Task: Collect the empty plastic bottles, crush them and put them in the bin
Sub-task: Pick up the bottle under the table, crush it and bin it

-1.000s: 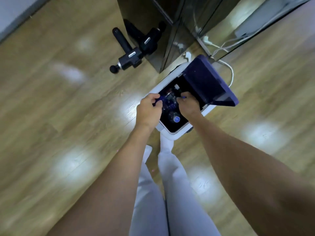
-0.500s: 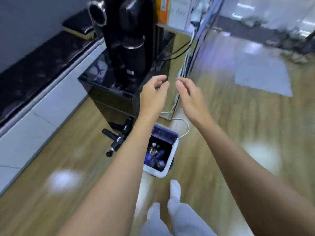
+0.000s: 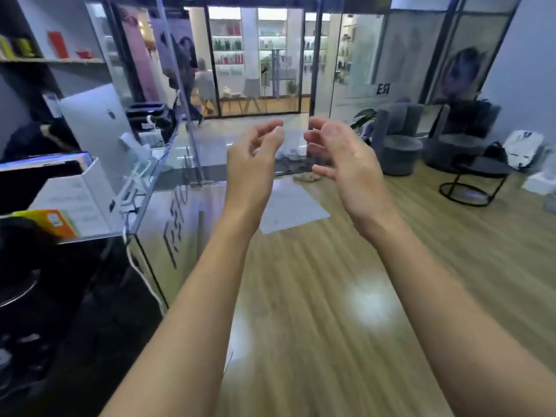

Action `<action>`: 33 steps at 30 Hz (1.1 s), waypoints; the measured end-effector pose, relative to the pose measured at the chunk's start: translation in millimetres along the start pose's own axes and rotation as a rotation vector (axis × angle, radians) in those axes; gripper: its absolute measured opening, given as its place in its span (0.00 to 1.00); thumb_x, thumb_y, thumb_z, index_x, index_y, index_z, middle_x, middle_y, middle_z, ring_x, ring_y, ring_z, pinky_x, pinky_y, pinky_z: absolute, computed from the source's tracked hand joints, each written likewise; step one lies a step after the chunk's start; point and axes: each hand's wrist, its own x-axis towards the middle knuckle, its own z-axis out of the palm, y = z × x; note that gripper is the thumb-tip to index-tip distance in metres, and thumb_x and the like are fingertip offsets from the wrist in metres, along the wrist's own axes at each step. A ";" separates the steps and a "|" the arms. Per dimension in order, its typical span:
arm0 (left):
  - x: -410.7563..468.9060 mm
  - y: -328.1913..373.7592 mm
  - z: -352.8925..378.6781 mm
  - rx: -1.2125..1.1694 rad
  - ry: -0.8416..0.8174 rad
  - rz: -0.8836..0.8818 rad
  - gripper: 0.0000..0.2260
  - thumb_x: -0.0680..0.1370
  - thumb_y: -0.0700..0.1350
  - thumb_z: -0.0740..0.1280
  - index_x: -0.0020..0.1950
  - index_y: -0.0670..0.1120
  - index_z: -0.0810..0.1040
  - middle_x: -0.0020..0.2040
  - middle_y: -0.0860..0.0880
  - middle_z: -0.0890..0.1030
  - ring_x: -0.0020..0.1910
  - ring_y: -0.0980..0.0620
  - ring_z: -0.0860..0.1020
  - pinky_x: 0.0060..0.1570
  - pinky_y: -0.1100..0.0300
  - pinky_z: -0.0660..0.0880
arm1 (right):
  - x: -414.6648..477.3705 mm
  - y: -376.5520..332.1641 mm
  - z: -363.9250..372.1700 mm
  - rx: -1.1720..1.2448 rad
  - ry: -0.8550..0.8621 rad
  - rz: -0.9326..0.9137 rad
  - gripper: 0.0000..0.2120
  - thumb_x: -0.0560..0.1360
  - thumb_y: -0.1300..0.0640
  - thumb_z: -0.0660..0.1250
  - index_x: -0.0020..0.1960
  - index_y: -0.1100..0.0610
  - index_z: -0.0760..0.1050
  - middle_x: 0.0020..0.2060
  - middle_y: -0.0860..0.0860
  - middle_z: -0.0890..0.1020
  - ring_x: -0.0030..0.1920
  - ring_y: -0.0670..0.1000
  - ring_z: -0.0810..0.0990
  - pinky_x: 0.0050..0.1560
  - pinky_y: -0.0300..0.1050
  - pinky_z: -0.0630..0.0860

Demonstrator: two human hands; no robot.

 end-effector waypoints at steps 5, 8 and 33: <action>7.0 12.3 139.1 -0.086 -0.140 0.033 0.07 0.80 0.49 0.64 0.52 0.54 0.81 0.49 0.55 0.82 0.52 0.53 0.79 0.49 0.56 0.77 | 16.7 -4.4 -136.5 -0.067 0.161 -0.034 0.21 0.77 0.41 0.56 0.64 0.47 0.75 0.58 0.45 0.81 0.59 0.43 0.79 0.61 0.50 0.78; 6.6 12.3 218.7 -0.139 -0.215 0.022 0.07 0.80 0.48 0.64 0.52 0.53 0.82 0.47 0.54 0.82 0.48 0.54 0.78 0.47 0.56 0.76 | 18.7 0.6 -209.2 -0.122 0.235 -0.036 0.22 0.77 0.41 0.56 0.66 0.48 0.75 0.59 0.44 0.81 0.61 0.43 0.78 0.64 0.52 0.76; 107.3 -122.0 809.2 -0.373 -0.741 -0.111 0.07 0.80 0.47 0.64 0.52 0.54 0.82 0.46 0.59 0.82 0.49 0.58 0.80 0.53 0.53 0.79 | 171.2 202.9 -681.3 -0.346 0.746 0.151 0.13 0.81 0.48 0.59 0.62 0.47 0.76 0.59 0.44 0.81 0.61 0.41 0.78 0.67 0.51 0.73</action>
